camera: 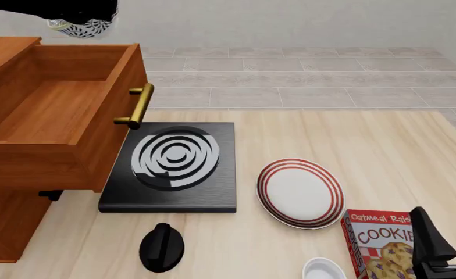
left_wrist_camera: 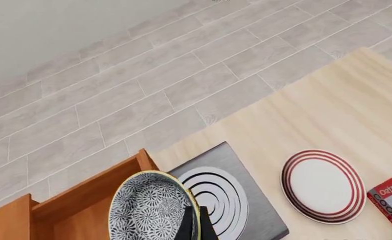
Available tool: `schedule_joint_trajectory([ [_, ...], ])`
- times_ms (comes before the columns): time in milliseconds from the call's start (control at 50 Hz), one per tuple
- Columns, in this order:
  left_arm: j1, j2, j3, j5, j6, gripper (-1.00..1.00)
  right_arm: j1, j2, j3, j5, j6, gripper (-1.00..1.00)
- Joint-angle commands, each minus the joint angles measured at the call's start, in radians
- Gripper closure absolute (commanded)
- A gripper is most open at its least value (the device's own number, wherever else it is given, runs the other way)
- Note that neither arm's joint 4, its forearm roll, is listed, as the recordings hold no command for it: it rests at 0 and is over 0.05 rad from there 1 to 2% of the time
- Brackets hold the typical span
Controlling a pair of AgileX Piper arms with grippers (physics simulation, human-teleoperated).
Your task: Pick the akita bowl in the top layer of the wooden cabinet and place it on the plate.
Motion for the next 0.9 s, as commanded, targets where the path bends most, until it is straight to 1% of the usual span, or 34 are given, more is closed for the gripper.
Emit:
schedule_joint_trajectory([
  [20, -0.048, 0.023, -0.012, -0.023, 0.022, 1.00, 0.001, -0.001, -0.001, 0.001, -0.006, -1.00],
  [140, -0.077, 0.039, -0.004, -0.042, 0.026, 1.00, -0.003, -0.002, -0.001, 0.002, -0.006, -1.00],
  [320, -0.124, 0.079, -0.023, -0.063, 0.029, 1.00, -0.009, -0.002, 0.000, 0.006, -0.020, -1.00],
  [660, -0.186, 0.121, -0.024, -0.102, 0.047, 1.00, -0.008, -0.002, -0.002, 0.007, -0.030, -1.00],
  [900, -0.226, 0.153, -0.029, -0.119, 0.068, 1.00, -0.030, -0.002, -0.005, 0.006, -0.022, -1.00],
])
